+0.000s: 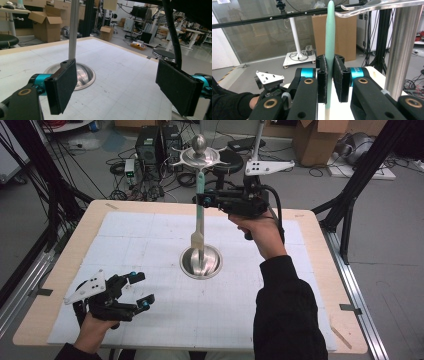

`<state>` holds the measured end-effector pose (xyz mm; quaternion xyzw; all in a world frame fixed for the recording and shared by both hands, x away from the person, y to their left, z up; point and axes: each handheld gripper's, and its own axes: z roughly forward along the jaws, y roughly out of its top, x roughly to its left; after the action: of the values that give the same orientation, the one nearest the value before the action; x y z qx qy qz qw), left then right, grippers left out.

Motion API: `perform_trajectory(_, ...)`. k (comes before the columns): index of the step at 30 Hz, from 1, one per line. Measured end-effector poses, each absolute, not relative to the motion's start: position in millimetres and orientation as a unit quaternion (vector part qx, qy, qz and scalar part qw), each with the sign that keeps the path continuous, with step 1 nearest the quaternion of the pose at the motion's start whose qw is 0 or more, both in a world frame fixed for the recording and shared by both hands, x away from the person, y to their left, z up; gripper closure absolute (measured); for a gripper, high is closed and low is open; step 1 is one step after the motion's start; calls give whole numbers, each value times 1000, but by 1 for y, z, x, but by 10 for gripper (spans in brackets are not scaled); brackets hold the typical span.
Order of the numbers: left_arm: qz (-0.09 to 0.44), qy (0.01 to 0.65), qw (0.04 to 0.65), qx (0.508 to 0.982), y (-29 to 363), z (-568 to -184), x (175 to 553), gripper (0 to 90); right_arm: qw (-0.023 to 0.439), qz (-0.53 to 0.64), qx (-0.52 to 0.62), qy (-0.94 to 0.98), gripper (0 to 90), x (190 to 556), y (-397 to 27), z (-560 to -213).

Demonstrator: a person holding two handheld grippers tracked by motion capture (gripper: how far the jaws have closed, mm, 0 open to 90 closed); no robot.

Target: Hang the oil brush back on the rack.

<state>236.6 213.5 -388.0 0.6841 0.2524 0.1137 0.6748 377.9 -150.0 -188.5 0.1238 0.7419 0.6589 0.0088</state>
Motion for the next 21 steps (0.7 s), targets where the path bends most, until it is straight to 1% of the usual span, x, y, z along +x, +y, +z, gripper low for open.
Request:
perform_trajectory(6,114,254,676,682,215,-388,237,178,12,656,132,743,820,383,-149,-189)
perform_trajectory(13,117,259,676,680,218,-388,237,178,23,651,134,747,812,379,-149,-190)
perform_trajectory(14,118,260,675,680,219,-388,238,178,27,650,137,747,784,378,-150,-190)
perform_trajectory(19,120,264,675,678,220,-389,238,178,54,658,163,733,550,372,-159,-194)
perform_trajectory(21,121,266,674,678,221,-390,238,178,60,661,175,727,501,367,-166,-198)
